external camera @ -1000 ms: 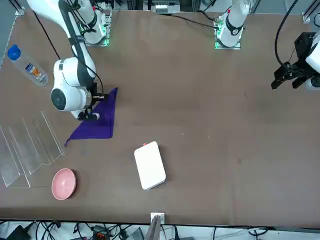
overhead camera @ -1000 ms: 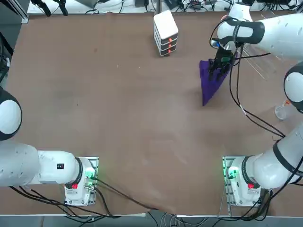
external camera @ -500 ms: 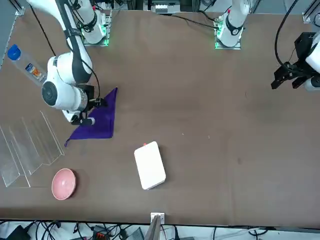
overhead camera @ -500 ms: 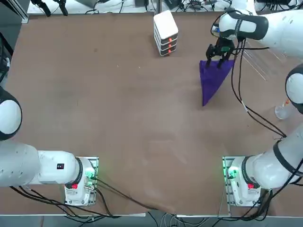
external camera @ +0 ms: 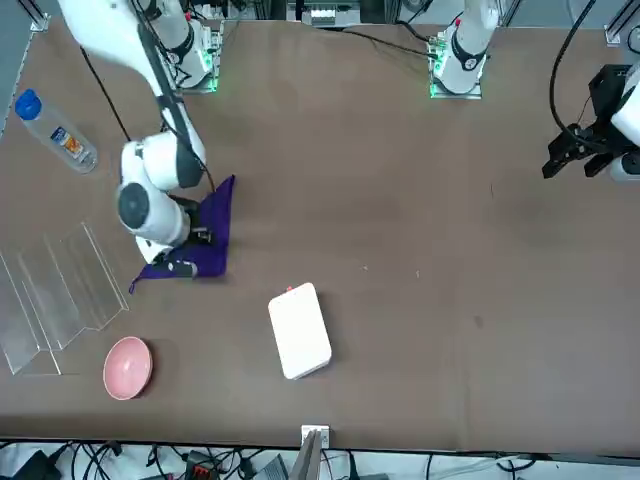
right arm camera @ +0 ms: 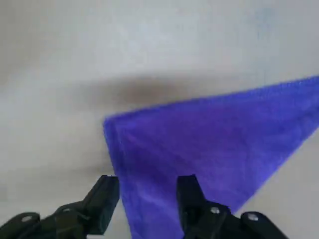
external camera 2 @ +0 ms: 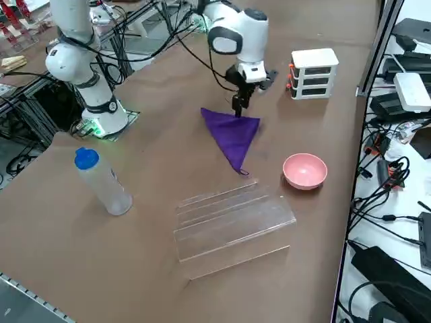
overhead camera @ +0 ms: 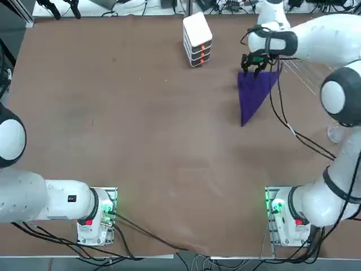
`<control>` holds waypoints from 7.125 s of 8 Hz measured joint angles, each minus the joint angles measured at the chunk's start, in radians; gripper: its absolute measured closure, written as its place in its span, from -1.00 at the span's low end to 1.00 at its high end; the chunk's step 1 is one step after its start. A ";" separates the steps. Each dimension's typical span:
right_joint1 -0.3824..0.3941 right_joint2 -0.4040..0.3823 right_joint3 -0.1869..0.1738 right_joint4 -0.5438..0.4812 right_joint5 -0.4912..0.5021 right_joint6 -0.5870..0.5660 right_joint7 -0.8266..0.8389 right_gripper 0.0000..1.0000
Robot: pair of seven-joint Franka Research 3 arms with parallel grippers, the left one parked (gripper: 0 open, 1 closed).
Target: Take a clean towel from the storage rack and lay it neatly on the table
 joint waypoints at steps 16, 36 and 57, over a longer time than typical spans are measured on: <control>0.051 0.149 -0.025 0.116 -0.084 0.014 0.097 -0.36; 0.054 0.196 -0.026 0.160 -0.090 0.032 0.141 0.00; 0.059 0.194 -0.028 0.186 -0.091 -0.033 0.160 0.26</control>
